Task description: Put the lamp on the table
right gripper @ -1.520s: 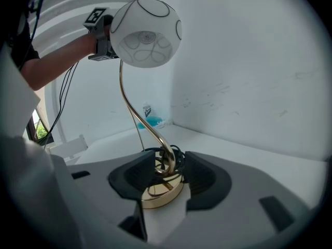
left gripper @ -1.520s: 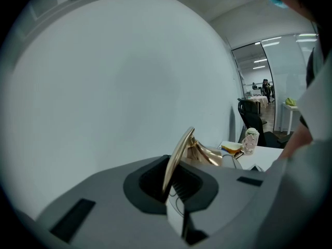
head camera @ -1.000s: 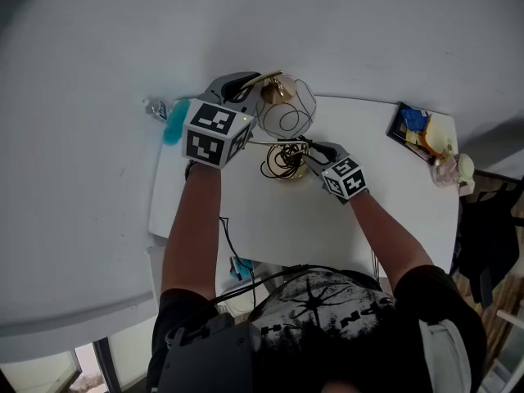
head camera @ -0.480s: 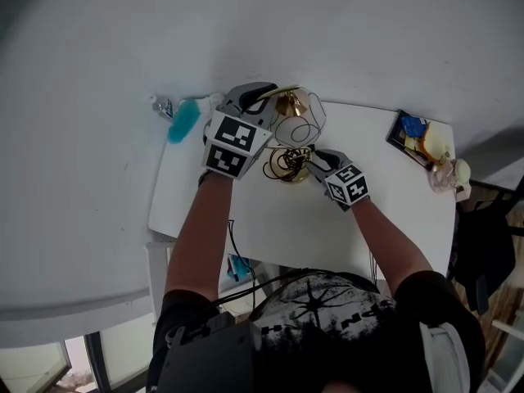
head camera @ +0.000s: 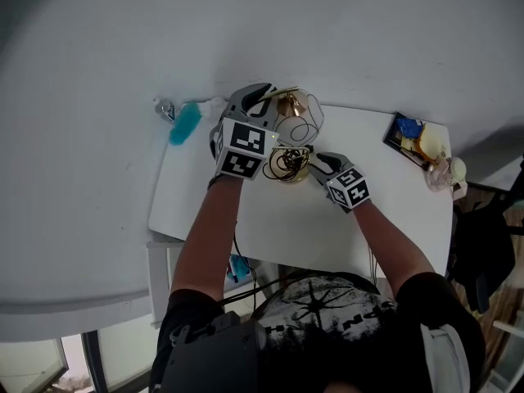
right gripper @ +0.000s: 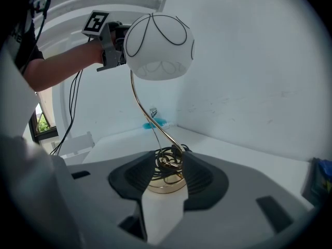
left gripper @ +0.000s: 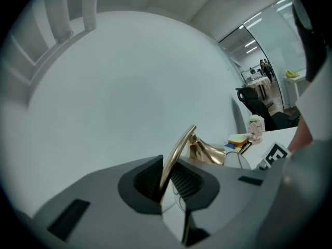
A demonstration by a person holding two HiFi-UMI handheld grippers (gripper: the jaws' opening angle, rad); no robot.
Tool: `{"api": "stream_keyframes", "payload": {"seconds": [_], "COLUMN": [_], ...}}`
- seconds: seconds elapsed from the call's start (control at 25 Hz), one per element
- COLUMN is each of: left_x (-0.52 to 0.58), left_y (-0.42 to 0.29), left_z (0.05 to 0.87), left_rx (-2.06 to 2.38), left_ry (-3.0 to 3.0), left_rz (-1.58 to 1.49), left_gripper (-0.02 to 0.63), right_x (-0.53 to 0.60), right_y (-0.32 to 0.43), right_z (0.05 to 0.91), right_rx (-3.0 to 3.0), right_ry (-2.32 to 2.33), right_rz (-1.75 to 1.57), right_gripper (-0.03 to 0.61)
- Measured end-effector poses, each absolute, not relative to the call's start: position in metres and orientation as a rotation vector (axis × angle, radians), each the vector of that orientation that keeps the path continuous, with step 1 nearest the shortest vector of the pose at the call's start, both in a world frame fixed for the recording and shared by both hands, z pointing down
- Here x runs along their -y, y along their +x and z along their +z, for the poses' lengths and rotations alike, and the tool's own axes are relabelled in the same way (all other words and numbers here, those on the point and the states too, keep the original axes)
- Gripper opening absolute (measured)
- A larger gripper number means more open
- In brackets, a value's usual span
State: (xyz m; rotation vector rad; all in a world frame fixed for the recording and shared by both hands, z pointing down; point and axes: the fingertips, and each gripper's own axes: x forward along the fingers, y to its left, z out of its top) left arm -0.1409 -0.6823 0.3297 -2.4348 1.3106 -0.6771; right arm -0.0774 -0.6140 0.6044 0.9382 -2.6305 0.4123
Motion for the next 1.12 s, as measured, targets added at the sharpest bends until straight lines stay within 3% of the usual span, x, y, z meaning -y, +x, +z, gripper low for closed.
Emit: {"api": "stream_keyframes", "payload": {"seconds": [0.2, 0.44, 0.96, 1.12], "left_x": [0.677, 0.664, 0.575, 0.532], "left_y": [-0.155, -0.168, -0.217, -0.224], "left_z": [0.329, 0.329, 0.331, 0.357], "left_rx": [-1.380, -1.437, -1.639, -1.652], "left_ry": [-2.331, -2.441, -2.501, -2.642], "left_rz": [-0.714, -0.639, -0.299, -0.187], "left_gripper": [0.140, 0.190, 0.184, 0.059], "right_x": [0.607, 0.600, 0.543, 0.518], "right_y": [-0.074, -0.076, -0.088, -0.087], "right_z": [0.602, 0.594, 0.558, 0.532], "right_rx": [2.627, 2.641, 2.704, 2.761], "right_ry": [0.946, 0.957, 0.937, 0.991], "right_rz": [0.402, 0.397, 0.242, 0.221], "right_gripper": [0.169, 0.169, 0.160, 0.109]}}
